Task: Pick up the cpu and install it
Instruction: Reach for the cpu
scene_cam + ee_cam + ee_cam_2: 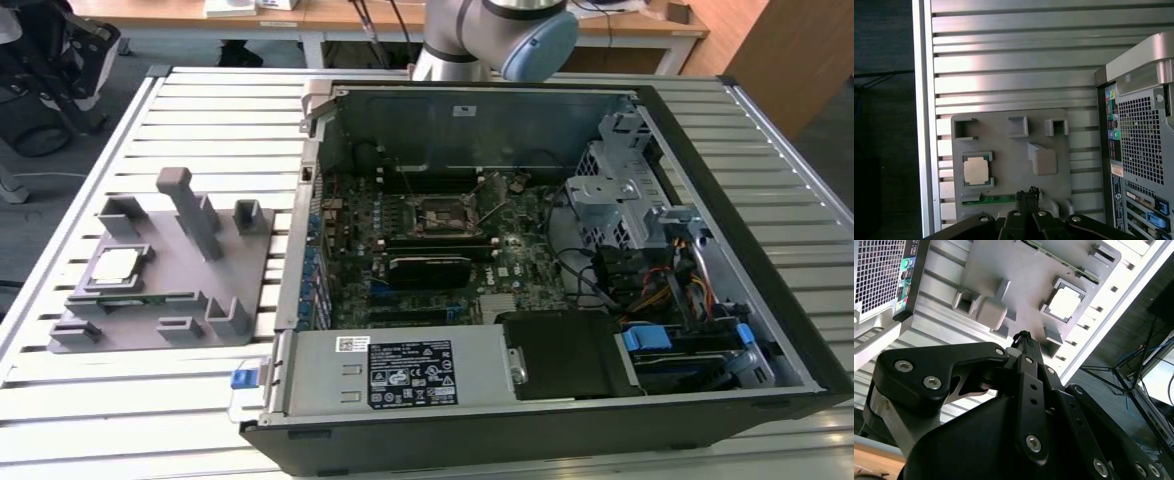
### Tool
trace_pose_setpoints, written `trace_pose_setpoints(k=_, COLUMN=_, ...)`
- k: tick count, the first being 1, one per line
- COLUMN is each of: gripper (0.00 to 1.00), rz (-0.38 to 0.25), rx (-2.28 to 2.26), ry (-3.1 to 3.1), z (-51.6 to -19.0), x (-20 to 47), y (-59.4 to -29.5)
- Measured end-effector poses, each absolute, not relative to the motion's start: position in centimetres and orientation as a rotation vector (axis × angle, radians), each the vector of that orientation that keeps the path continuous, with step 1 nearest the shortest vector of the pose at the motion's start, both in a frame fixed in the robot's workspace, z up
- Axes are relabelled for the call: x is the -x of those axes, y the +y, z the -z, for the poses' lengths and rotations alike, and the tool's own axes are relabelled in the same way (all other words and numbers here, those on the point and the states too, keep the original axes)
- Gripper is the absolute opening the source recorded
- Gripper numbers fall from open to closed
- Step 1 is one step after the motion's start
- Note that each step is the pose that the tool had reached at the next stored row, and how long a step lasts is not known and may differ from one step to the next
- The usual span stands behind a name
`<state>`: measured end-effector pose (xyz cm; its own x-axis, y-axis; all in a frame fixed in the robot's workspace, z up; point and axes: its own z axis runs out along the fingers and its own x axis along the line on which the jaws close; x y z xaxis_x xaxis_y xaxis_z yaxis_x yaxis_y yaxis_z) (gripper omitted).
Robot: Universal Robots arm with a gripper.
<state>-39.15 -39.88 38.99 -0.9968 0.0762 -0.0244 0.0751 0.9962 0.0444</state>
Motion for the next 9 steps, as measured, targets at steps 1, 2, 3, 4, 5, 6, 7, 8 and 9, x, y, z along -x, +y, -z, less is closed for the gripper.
trace_pose_setpoints(k=1, gripper=0.11, rz=-0.068, rx=-0.118, ry=3.113, z=-38.98, x=39.24, y=-39.89)
trace_pose_setpoints(k=2, gripper=0.11, rz=-0.068, rx=-0.118, ry=3.113, z=-38.98, x=39.32, y=-39.89)
trace_pose_setpoints(k=3, gripper=0.11, rz=-0.068, rx=-0.118, ry=3.113, z=-38.97, x=39.39, y=-39.88)
trace_pose_setpoints(k=4, gripper=0.11, rz=-0.068, rx=-0.118, ry=3.113, z=-38.96, x=39.45, y=-39.89)
trace_pose_setpoints(k=5, gripper=0.11, rz=-0.068, rx=-0.118, ry=3.113, z=-38.95, x=39.49, y=-39.89)
trace_pose_setpoints(k=6, gripper=0.11, rz=-0.068, rx=-0.118, ry=3.113, z=-38.95, x=39.55, y=-39.89)
trace_pose_setpoints(k=7, gripper=0.11, rz=-0.068, rx=-0.118, ry=3.113, z=-38.93, x=39.62, y=-39.88)
trace_pose_setpoints(k=8, gripper=0.11, rz=-0.068, rx=-0.118, ry=3.113, z=-38.92, x=39.70, y=-39.88)
trace_pose_setpoints(k=9, gripper=0.11, rz=-0.068, rx=-0.118, ry=3.113, z=-38.91, x=39.80, y=-39.88)
